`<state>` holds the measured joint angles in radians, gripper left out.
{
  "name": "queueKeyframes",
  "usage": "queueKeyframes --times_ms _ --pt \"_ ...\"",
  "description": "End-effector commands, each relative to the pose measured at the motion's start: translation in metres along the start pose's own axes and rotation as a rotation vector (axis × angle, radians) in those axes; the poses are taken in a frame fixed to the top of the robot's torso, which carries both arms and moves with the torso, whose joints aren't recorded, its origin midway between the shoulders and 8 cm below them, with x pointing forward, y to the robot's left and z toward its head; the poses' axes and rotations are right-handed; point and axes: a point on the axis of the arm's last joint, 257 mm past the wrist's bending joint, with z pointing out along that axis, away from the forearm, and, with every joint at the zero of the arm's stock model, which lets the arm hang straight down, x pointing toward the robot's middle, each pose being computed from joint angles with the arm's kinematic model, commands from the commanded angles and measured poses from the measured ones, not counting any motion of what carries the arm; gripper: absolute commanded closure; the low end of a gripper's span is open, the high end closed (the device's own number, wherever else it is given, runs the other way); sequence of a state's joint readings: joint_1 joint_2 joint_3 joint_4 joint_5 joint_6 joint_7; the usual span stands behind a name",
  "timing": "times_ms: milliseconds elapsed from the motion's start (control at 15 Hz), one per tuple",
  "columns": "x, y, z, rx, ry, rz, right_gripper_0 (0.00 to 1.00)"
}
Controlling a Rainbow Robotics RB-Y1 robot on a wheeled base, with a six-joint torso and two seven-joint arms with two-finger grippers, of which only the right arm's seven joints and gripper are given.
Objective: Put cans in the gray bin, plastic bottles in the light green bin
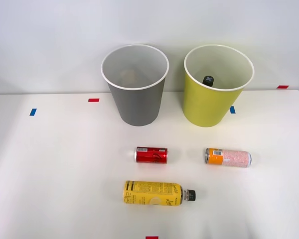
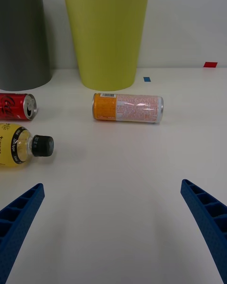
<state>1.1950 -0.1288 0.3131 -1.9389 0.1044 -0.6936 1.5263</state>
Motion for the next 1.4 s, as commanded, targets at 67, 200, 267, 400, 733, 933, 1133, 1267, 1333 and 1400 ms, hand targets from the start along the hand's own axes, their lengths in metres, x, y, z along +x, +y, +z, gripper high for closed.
queueKeyframes --times_ms 67,200,267,400,733,933,1133,1267,1333,1400 --pt "0.0001 -0.0001 0.0000 0.000 0.000 0.000 0.00" --pt "0.0001 -0.0001 0.0000 0.000 0.000 0.000 0.00" --pt "0.0001 -0.0001 0.0000 0.000 0.000 0.000 0.00" --pt "0.0001 -0.0001 0.0000 0.000 0.000 0.000 0.00" --pt "0.0001 -0.0001 0.0000 0.000 0.000 0.000 0.00" --pt "0.0001 -0.0001 0.0000 0.000 0.000 0.000 0.00" --pt "0.0001 -0.0001 0.0000 0.000 0.000 0.000 0.00" --pt "0.0001 -0.0001 0.0000 0.000 0.000 0.000 0.00" --pt "0.0001 -0.0001 0.0000 0.000 0.000 0.000 0.00" --pt "0.0001 -0.0001 0.0000 0.000 0.000 0.000 0.00"
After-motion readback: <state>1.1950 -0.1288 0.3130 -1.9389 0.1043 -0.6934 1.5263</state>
